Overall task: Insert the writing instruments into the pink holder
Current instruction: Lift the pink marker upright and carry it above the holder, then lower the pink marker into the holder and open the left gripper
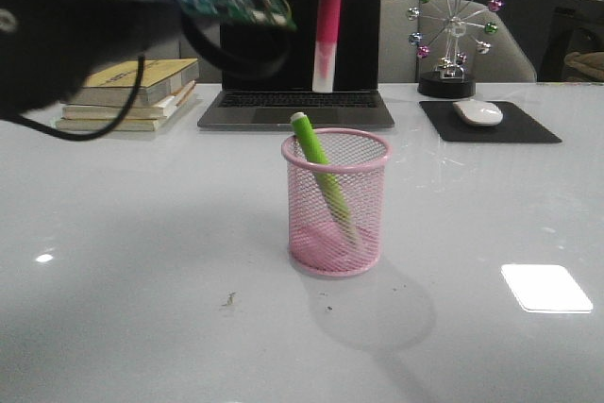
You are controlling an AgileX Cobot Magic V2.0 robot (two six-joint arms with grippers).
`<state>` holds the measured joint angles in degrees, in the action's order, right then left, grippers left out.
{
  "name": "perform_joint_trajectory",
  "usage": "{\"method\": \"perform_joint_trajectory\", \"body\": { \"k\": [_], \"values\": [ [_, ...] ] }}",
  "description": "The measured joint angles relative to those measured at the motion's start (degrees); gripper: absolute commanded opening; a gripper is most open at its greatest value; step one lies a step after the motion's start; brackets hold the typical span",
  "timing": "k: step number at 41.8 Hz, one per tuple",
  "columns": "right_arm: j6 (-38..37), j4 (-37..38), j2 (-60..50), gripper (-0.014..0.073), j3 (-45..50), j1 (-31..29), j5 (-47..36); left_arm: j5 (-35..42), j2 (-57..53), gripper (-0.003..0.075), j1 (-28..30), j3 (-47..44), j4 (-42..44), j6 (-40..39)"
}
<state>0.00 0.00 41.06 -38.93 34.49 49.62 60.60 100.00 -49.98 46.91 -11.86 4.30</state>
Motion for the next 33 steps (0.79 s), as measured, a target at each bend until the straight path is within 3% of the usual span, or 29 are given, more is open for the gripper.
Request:
{"method": "perform_joint_trajectory", "body": {
  "k": [8, 20, 23, 30, 33],
  "values": [
    [0.0, 0.0, 0.0, 0.0488, 0.0, 0.0, 0.0, 1.2, 6.97, 0.0091, 0.0, 1.36, 0.0, 0.0],
    [0.0, 0.0, 0.0, 0.0488, 0.0, 0.0, 0.0, -1.0, 9.0, 0.011, 0.0, 1.35, 0.0, -4.75],
    [0.0, 0.0, 0.0, 0.0488, 0.0, 0.0, 0.0, -2.96, 9.0, 0.0174, 0.0, 1.35, 0.0, -5.1],
    [0.0, 0.0, 0.0, 0.0488, 0.0, 0.0, 0.0, -4.78, 9.02, 0.0405, 0.0, 1.35, 0.0, -5.44],
    [0.0, 0.0, 0.0, 0.0488, 0.0, 0.0, 0.0, -4.87, 9.02, 0.0439, 0.0, 1.35, 0.0, -5.44]
  ]
}}
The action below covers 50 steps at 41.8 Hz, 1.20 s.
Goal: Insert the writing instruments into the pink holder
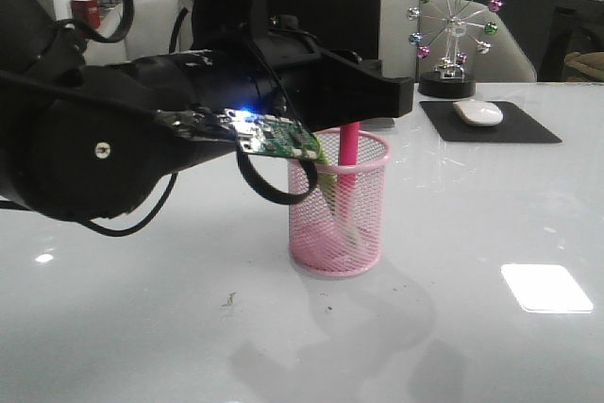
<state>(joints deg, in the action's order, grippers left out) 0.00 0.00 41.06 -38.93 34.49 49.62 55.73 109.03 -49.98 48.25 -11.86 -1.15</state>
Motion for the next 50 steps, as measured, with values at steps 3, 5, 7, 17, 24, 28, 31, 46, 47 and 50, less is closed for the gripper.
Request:
{"method": "perform_joint_trajectory", "body": {
  "k": [3, 5, 7, 17, 24, 28, 31, 46, 47, 50],
  "values": [
    [0.0, 0.0, 0.0, 0.0488, 0.0, 0.0, 0.0, -1.13, 0.0, 0.0438, 0.0, 0.0, 0.0, 0.0],
    [0.0, 0.0, 0.0, 0.0488, 0.0, 0.0, 0.0, -2.5, -0.62, 0.0438, 0.0, 0.0, 0.0, 0.16],
    [0.0, 0.0, 0.0, 0.0488, 0.0, 0.0, 0.0, -4.84, -1.82, 0.0438, 0.0, 0.0, 0.0, 1.15],
    [0.0, 0.0, 0.0, 0.0488, 0.0, 0.0, 0.0, -28.38, -15.99, 0.0438, 0.0, 0.0, 0.0, 7.85],
    [0.0, 0.0, 0.0, 0.0488, 0.0, 0.0, 0.0, -49.66, -28.58, 0.0437, 0.0, 0.0, 0.83, 8.39],
    [0.0, 0.0, 0.0, 0.0488, 0.0, 0.0, 0.0, -60.34, -35.91, 0.0437, 0.0, 0.0, 1.5, 8.47],
    [0.0, 0.0, 0.0, 0.0488, 0.0, 0.0, 0.0, -66.74, -41.11, 0.0437, 0.0, 0.0, 1.63, 8.47],
    [0.0, 0.0, 0.0, 0.0488, 0.0, 0.0, 0.0, -93.86, -63.53, 0.0437, 0.0, 0.0, 5.15, 8.47],
    [0.0, 0.0, 0.0, 0.0488, 0.0, 0.0, 0.0, -95.8, -64.48, 0.0437, 0.0, 0.0, 5.31, 8.47],
    [0.0, 0.0, 0.0, 0.0488, 0.0, 0.0, 0.0, -100.55, -67.58, 0.0437, 0.0, 0.0, 6.22, 8.47]
  ]
}}
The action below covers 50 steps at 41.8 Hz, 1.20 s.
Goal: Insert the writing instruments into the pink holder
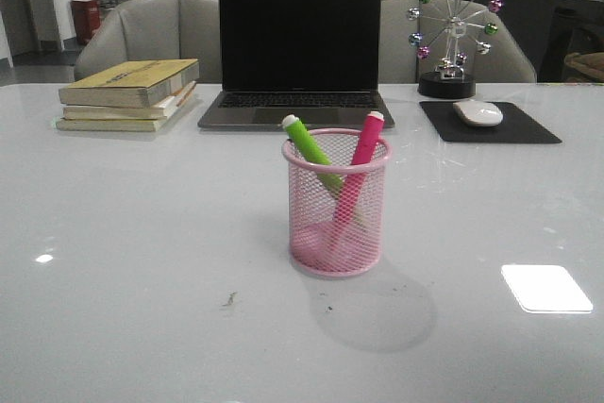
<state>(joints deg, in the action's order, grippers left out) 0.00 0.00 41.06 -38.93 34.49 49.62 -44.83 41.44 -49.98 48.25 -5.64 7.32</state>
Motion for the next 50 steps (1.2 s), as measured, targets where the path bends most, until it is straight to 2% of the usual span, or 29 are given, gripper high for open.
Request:
{"method": "perform_joint_trajectory", "body": {
  "k": [4, 14, 18, 22, 26, 27, 30, 33, 50],
  "values": [
    [0.0, 0.0, 0.0, 0.0488, 0.0, 0.0, 0.0, -6.46, -3.29, 0.0437, 0.0, 0.0, 1.57, -0.71],
    [0.0, 0.0, 0.0, 0.0488, 0.0, 0.0, -0.05, -15.95, -6.59, 0.0436, 0.0, 0.0, 9.77, -8.1],
    [0.0, 0.0, 0.0, 0.0462, 0.0, 0.0, -0.05, -16.97, -6.74, 0.0388, 0.0, 0.0, 11.59, -9.6],
    [0.0, 0.0, 0.0, 0.0341, 0.0, 0.0, -0.14, -17.08, -6.78, 0.026, 0.0, 0.0, 11.96, -9.95],
    [0.0, 0.0, 0.0, 0.0175, 0.0, 0.0, -0.14, -17.08, -6.87, 0.0106, 0.0, 0.0, 12.06, -9.95],
    [0.0, 0.0, 0.0, 0.0139, 0.0, 0.0, -0.14, -17.08, -6.87, 0.0083, 0.0, 0.0, 12.06, -9.95],
    [0.0, 0.0, 0.0, 0.0044, 0.0, 0.0, -0.14, -17.08, -6.87, 0.01, 0.0, 0.0, 12.06, -9.95],
    [0.0, 0.0, 0.0, 0.0071, 0.0, 0.0, -0.14, -17.08, -6.87, 0.0097, 0.0, 0.0, 12.06, -9.95],
    [0.0, 0.0, 0.0, 0.0069, 0.0, 0.0, -0.27, -17.08, -6.87, 0.0097, 0.0, 0.0, 12.06, -10.15]
  ]
}}
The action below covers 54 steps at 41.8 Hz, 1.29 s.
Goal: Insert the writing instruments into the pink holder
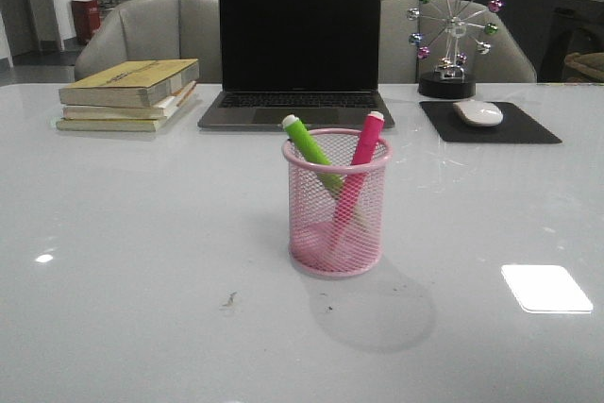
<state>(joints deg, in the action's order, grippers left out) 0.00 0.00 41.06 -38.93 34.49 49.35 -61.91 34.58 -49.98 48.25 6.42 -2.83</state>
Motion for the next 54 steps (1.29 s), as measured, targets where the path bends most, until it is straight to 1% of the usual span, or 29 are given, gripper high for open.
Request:
{"method": "perform_joint_trajectory", "body": {
  "k": [9, 12, 16, 18, 22, 25, 30, 34, 37, 43, 45, 47, 52, 54],
  "values": [
    [0.0, 0.0, 0.0, 0.0069, 0.0, 0.0, -0.14, 0.4, -0.83, 0.0097, 0.0, -0.37, 0.0, 0.0],
    [0.0, 0.0, 0.0, 0.0069, 0.0, 0.0, -0.13, 0.76, -2.4, 0.0098, 1.77, -1.2, 0.12, 1.21],
    [0.0, 0.0, 0.0, 0.0069, 0.0, 0.0, -0.13, 3.59, -5.54, 0.0101, 7.52, -3.81, 0.41, 2.83],
    [0.0, 0.0, 0.0, 0.0069, 0.0, 0.0, -0.13, 6.24, -7.97, 0.0101, 10.74, -5.65, -0.95, 6.38],
    [0.0, 0.0, 0.0, 0.0069, 0.11, 0.0, -0.13, 14.03, -14.15, 0.01, 19.48, -11.49, -6.42, 14.03],
    [0.0, 0.0, 0.0, 0.0069, 0.2, 0.0, -0.13, 19.45, -18.75, 0.01, 25.33, -16.45, -8.89, 16.18],
    [0.0, 0.0, 0.0, 0.0069, 0.33, 0.0, -0.13, 29.76, -26.1, 0.01, 34.03, -26.14, -11.27, 17.22],
    [0.0, 0.0, 0.0, 0.0069, 0.33, 0.0, -0.13, 37.48, -30.93, 0.01, 38.69, -33.86, -12.64, 17.38],
    [0.0, 0.0, 0.0, 0.0069, 0.33, 0.0, -0.13, 41.78, -33.87, 0.01, 41.8, -38.74, -13.16, 17.51],
    [0.0, 0.0, 0.0, 0.0069, 0.33, 0.0, -0.13, 47.36, -34.82, 0.01, 46.49, -45.01, -15.77, 17.55],
    [0.0, 0.0, 0.0, 0.0069, 0.33, 0.0, -0.13, 47.94, -34.82, 0.01, 46.92, -45.98, -15.93, 16.61],
    [0.0, 0.0, 0.0, 0.0069, 0.33, 0.0, -0.13, 48.65, -34.82, 0.01, 47.03, -46.49, -13.92, 12.99],
    [0.0, 0.0, 0.0, 0.0069, 0.33, 0.0, -0.13, 49.4, -34.82, 0.01, 46.31, -47.21, -4.69, 1.61],
    [0.0, 0.0, 0.0, 0.0069, 0.33, 0.0, -0.13, 50.53, -34.82, 0.01, 46.07, -47.98, -2.82, -0.36]
  ]
}}
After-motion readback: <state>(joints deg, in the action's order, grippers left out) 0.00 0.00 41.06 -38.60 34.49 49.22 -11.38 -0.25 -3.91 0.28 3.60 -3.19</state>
